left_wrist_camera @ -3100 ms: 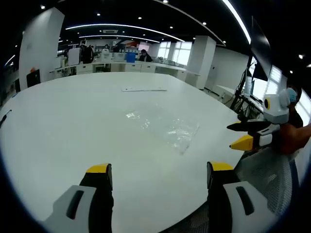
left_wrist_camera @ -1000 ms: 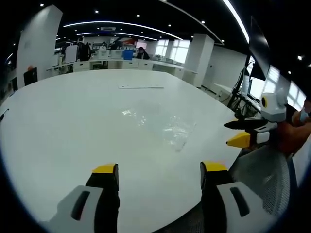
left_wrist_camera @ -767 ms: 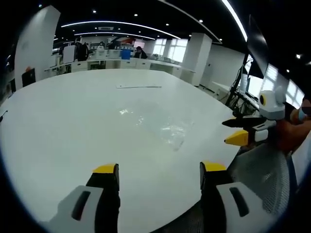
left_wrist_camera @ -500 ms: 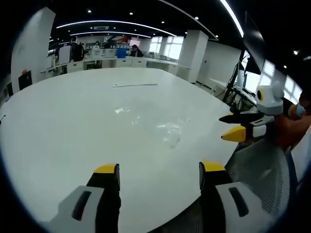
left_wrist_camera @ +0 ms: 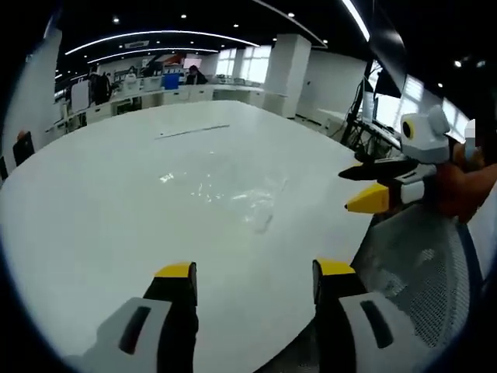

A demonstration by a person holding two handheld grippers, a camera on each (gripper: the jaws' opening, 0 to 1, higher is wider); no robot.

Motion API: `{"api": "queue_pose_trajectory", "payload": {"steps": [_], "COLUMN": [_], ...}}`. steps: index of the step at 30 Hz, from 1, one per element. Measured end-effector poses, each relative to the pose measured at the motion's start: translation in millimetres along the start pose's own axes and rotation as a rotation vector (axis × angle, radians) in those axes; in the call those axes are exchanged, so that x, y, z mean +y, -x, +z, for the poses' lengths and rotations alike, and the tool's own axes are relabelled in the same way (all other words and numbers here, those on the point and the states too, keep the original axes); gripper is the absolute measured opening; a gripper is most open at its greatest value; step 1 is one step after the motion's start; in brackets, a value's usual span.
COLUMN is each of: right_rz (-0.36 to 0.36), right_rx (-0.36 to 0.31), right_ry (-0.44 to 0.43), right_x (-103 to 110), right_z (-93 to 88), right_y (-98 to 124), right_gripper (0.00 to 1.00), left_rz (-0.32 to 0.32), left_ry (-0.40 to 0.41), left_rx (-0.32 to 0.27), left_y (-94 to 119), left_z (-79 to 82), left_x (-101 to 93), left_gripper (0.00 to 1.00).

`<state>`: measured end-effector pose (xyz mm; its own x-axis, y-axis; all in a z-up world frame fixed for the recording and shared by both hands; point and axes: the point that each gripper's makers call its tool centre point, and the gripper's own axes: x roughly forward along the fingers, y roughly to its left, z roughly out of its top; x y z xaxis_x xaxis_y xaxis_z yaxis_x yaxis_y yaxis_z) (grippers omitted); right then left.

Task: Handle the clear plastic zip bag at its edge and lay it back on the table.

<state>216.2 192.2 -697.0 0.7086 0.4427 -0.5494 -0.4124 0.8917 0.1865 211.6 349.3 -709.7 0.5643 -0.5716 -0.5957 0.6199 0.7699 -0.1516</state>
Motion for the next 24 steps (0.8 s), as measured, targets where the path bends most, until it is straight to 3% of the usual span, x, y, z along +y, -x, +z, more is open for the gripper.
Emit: {"api": "queue_pose_trajectory", "payload": {"steps": [6, 16, 22, 24], "right_rz": [0.005, 0.003, 0.004, 0.003], "right_rx": [0.001, 0.0, 0.002, 0.003], "right_ry": [0.001, -0.009, -0.011, -0.009], "right_x": [0.4, -0.9, -1.1, -1.1], "right_z": [-0.1, 0.3, -1.1, -1.6], "right_y": [-0.2, -0.1, -1.3, -1.5], "right_gripper": [0.78, 0.77, 0.77, 0.77], "left_rz": [-0.039, -0.083, -0.115, -0.126], "left_ry": [-0.185, -0.26, -0.34, -0.341], "left_rx": [0.074, 0.122, 0.169, 0.181], "left_y": [-25.9, -69.2, -92.7, -96.2], "left_z": [7.6, 29.7, 30.1, 26.2], "left_x": [-9.7, -10.5, -9.0, -17.1], "left_gripper": [0.53, 0.45, 0.38, 0.36]}}
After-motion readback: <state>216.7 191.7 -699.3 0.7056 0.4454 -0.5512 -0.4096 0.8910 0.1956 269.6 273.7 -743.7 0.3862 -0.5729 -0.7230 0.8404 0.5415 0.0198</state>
